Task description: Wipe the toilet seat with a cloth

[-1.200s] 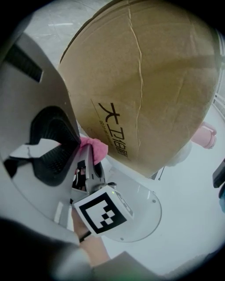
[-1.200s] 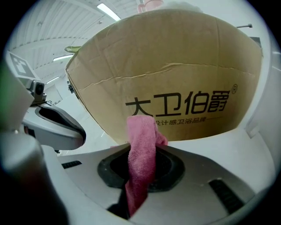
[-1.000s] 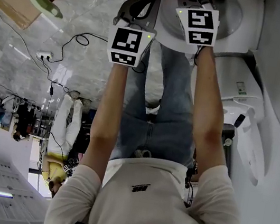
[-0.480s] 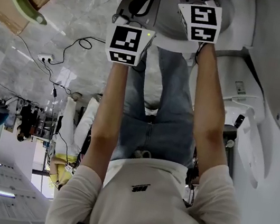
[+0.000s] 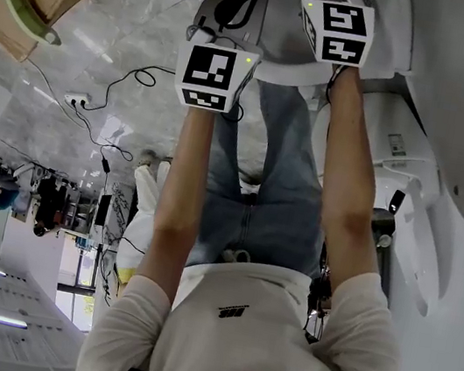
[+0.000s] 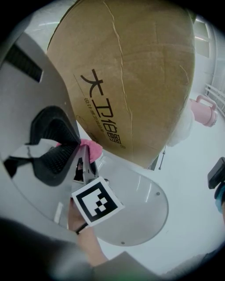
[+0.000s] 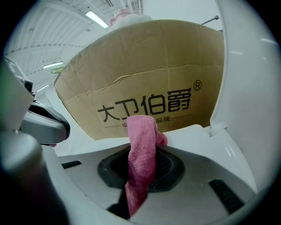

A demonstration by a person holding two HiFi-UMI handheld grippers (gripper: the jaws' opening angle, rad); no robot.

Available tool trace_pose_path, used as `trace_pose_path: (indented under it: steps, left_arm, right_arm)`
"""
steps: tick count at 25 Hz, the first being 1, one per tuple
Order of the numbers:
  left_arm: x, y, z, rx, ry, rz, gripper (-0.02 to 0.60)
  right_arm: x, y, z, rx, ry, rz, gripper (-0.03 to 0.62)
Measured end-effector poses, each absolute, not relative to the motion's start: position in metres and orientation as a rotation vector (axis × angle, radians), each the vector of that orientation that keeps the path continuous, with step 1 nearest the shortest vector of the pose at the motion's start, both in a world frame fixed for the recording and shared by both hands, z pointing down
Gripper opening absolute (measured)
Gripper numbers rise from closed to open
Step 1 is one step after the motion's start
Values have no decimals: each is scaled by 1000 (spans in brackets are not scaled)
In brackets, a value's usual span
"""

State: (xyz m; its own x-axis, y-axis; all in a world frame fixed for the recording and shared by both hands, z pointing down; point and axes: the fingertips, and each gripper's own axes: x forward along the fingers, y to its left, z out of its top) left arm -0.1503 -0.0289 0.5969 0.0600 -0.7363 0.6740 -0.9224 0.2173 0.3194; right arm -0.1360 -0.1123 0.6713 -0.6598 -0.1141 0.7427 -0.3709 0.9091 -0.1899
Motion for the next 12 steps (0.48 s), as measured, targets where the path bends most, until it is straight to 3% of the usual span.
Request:
trace_pose_path:
  steps: [12]
  left_arm:
    - [-116, -44, 590, 1610, -1685, 310, 11]
  right_arm:
    - [-94, -144, 670, 471, -2256, 445, 46]
